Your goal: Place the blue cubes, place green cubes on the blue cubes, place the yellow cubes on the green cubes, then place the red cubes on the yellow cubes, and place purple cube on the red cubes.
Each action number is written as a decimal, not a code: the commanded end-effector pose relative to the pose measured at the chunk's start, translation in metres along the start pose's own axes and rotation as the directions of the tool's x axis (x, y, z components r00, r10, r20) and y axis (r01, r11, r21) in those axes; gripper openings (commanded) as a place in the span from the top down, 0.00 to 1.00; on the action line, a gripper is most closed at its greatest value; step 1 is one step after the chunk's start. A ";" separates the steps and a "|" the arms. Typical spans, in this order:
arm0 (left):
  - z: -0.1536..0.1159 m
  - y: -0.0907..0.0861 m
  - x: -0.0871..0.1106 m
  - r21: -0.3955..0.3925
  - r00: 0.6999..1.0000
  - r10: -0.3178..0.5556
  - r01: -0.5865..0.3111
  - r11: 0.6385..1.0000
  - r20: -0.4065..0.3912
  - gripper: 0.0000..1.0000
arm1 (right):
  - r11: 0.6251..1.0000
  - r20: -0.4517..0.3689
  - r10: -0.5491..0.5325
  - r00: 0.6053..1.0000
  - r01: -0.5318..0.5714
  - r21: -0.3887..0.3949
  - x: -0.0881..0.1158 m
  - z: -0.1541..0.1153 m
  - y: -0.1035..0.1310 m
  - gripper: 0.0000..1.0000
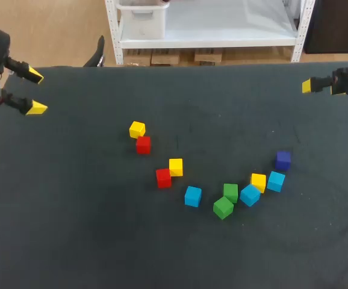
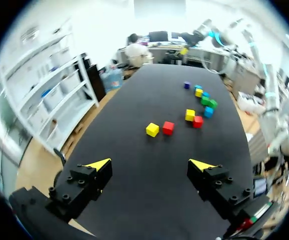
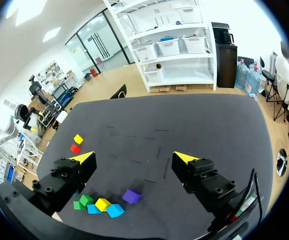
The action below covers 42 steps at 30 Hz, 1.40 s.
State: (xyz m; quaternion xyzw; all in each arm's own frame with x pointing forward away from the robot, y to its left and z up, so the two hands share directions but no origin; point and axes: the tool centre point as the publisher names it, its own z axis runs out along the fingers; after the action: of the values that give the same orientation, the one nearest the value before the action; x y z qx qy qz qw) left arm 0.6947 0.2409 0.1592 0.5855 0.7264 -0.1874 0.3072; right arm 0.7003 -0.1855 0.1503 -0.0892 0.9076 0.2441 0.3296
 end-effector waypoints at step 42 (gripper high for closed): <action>0.034 0.013 0.000 0.283 0.922 0.386 -0.379 0.881 0.030 0.00 | 1.000 0.001 0.000 1.000 0.000 0.002 0.000 0.000 0.000 0.00</action>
State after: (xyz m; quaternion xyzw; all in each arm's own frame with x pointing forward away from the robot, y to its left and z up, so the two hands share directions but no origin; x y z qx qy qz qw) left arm 0.7154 0.2226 0.1352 0.7575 0.5664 -0.2186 0.2400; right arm 0.7003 -0.1855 0.1504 -0.0892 0.9076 0.2442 0.3297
